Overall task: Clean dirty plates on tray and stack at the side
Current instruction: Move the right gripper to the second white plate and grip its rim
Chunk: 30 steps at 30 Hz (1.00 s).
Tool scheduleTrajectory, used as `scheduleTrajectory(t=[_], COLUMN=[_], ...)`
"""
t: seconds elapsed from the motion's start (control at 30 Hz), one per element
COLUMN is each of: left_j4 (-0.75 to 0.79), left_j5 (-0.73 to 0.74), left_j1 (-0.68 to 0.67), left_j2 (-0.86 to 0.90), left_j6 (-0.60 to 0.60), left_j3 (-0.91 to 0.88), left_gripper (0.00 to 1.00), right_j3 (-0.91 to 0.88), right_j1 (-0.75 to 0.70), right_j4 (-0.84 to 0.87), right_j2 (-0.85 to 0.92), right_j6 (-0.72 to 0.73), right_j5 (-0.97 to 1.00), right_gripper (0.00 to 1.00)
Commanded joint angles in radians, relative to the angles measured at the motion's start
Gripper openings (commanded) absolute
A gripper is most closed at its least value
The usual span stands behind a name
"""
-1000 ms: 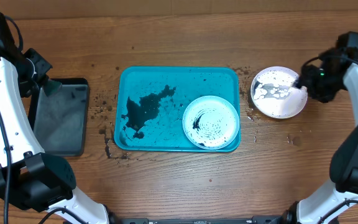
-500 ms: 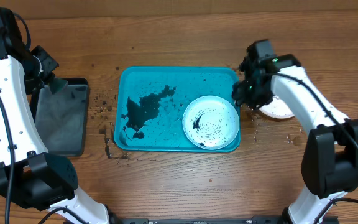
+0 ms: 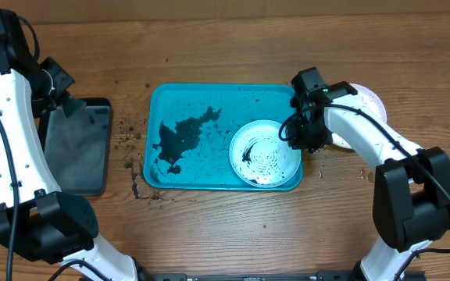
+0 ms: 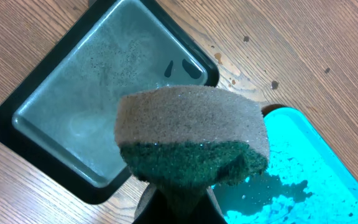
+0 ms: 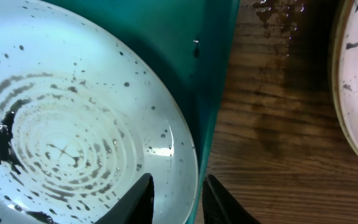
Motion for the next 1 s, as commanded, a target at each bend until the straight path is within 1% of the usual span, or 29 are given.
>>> scheduleTrajectory(t=[0.0,0.07,0.13,0.3,0.5,0.7,0.8,0.87,0.97], left_j4=[0.002,0.005,0.005,0.006,0.009,0.008,0.009,0.01,0.011], left_j5=[0.003,0.003,0.003,0.003,0.003,0.003,0.003,0.003,0.003], left_j1=[-0.016,-0.023,-0.025,-0.024,-0.024,-0.024,-0.024,-0.024,-0.024], left_j2=[0.007,0.007,0.007,0.007,0.007,0.007,0.007,0.007,0.007], left_j6=[0.016,0.017,0.016,0.017,0.017,0.02,0.02,0.02,0.02], left_j3=[-0.002,-0.002,-0.002,-0.002,-0.002,-0.002,-0.002,-0.002,-0.002], left_gripper=[0.04,0.04,0.04,0.04,0.04,0.04,0.04,0.04,0.04], right_j3=[-0.006,-0.006,-0.006,-0.009,-0.012,-0.012,-0.011,-0.011,-0.011], right_j1=[0.005,0.005,0.005,0.005,0.005,0.005,0.005,0.005,0.005], right_j4=[0.018,0.072,0.109,0.17,0.205,0.193,0.167,0.144,0.082], right_j2=[-0.018,-0.018,-0.018,-0.017,0.029,0.094,0.095,0.095,0.095], right_j6=[0.011,-0.065,-0.112,-0.243,-0.247,-0.242,-0.197,-0.176,-0.123], right_j5=[0.01,0.01,0.01,0.01,0.009,-0.011,-0.01,-0.01,-0.011], right_gripper=[0.28,0.28,0.28,0.29,0.28,0.28,0.28,0.26,0.26])
